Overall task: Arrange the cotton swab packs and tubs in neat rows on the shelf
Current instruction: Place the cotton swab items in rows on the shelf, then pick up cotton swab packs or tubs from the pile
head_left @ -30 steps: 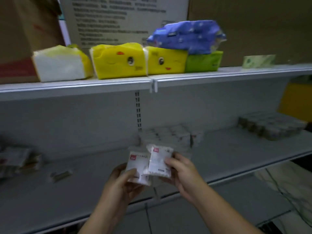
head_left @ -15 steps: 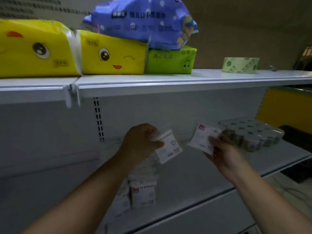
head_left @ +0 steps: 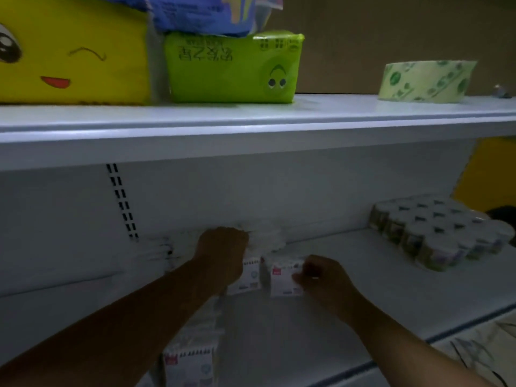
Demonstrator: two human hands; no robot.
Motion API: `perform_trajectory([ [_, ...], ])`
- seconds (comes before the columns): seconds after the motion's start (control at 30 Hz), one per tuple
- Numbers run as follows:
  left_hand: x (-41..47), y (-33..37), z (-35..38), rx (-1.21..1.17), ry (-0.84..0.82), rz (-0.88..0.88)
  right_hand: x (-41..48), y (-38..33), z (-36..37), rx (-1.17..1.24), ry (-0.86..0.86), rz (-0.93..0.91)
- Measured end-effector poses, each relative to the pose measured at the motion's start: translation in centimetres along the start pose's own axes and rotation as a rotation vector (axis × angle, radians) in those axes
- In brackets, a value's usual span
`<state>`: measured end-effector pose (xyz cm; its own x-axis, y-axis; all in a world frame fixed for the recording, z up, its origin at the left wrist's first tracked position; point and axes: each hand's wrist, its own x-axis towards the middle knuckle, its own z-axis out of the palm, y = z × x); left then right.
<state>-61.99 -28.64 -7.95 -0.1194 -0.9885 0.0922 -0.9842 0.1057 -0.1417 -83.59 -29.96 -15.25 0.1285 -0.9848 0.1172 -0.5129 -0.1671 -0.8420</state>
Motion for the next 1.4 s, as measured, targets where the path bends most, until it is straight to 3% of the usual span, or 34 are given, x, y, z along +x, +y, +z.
perform_trajectory([
  [0.2, -0.3, 1.3, -0.8, 0.188, -0.141, -0.087, 1.6, 1.0, 2.1, -0.054, 0.053, -0.215],
  [0.4, -1.4, 2.7, -1.6, 0.213, -0.178, -0.179, 2.2, 1.7, 2.0, -0.119, -0.072, -0.315],
  [0.6, -2.0, 3.6, -2.1, 0.245, -0.236, -0.229, 2.2, 1.8, 0.9, -0.044, -0.186, -0.257],
  [0.7, -3.0, 3.8, -3.0, 0.169, -0.157, -0.230, 1.1, 2.0, 0.4, 0.063, -0.125, -0.195],
  [0.8, -5.3, 2.5, -4.4, -0.002, 0.036, -0.226, -0.4, 0.0, -0.1, 0.053, 0.062, -0.348],
  [0.93, -9.9, -2.7, -5.9, -0.132, 0.121, -0.328, -2.8, -8.6, 0.9, -0.031, 0.073, -0.744],
  [1.07, -17.1, -8.9, -5.1, -0.166, 0.041, -0.474, -7.1, -19.1, 6.8, -0.310, -0.207, -0.999],
  [1.2, -26.4, -14.3, -2.9, -0.221, -0.067, -0.654, -12.0, -25.7, 15.2, -0.480, -0.540, -0.933],
  [1.4, -39.9, -21.6, -1.5, -0.247, -0.163, -0.761, -18.0, -28.9, 25.8, -0.623, -0.708, -0.943],
])
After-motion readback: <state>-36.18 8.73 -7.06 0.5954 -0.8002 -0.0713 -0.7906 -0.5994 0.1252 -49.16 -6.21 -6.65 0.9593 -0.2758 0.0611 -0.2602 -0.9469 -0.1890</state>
